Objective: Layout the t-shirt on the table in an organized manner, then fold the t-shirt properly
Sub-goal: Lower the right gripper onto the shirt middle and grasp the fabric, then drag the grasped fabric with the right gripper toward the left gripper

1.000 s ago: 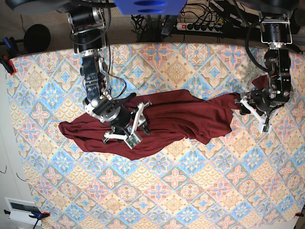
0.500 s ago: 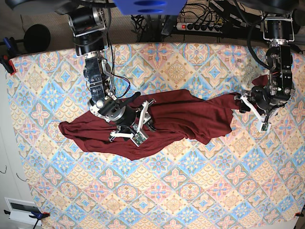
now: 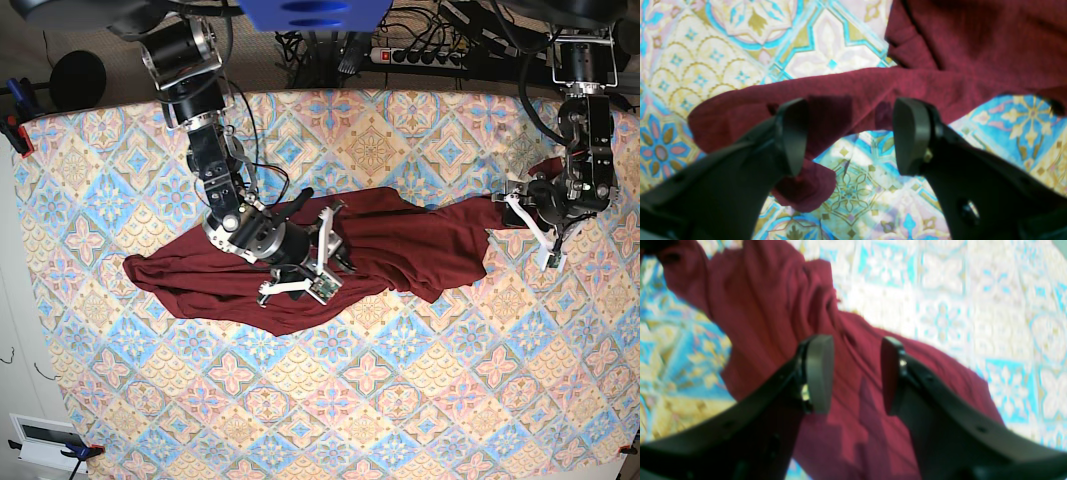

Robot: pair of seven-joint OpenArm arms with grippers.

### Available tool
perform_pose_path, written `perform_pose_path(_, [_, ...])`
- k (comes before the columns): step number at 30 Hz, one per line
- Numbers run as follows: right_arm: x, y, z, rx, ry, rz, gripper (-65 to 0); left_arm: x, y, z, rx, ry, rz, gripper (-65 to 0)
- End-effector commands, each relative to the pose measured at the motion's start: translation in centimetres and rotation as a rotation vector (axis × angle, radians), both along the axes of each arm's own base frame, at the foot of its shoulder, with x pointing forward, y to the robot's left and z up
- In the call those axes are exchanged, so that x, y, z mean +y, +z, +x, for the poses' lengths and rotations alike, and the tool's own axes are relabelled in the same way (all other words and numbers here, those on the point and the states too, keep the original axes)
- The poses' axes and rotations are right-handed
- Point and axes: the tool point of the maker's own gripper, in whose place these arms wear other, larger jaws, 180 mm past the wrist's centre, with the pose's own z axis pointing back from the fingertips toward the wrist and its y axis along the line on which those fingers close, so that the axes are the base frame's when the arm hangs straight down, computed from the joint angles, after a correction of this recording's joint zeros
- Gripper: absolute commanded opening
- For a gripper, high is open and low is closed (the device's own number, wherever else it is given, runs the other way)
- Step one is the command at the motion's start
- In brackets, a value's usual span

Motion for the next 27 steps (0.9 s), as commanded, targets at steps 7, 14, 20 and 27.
perform_pose_path(7, [-0.3, 1.9, 1.3, -0.063, 0.008, 0.006, -41.4, 0.7, 0.6, -0.2, 0.025, 0.005, 0.02, -25.5])
perform_pose_path(14, [2.2, 2.1, 0.4, -0.075, 0.096, -0.019, -28.9, 0.7, 0.0, -0.9, 0.045, 0.004, 0.018, -25.4])
perform_pose_path(20, [2.3, 2.2, 0.5, -0.079, 0.102, -0.028, -28.6, 1.2, -0.9, -1.8, 0.079, 0.014, 0.022, -25.4])
perform_pose_path(27, [2.2, 2.3, 1.5, -0.082, 0.102, -0.044, -28.6, 1.6, -1.9, -2.3, 0.11, 0.035, 0.014, -26.2])
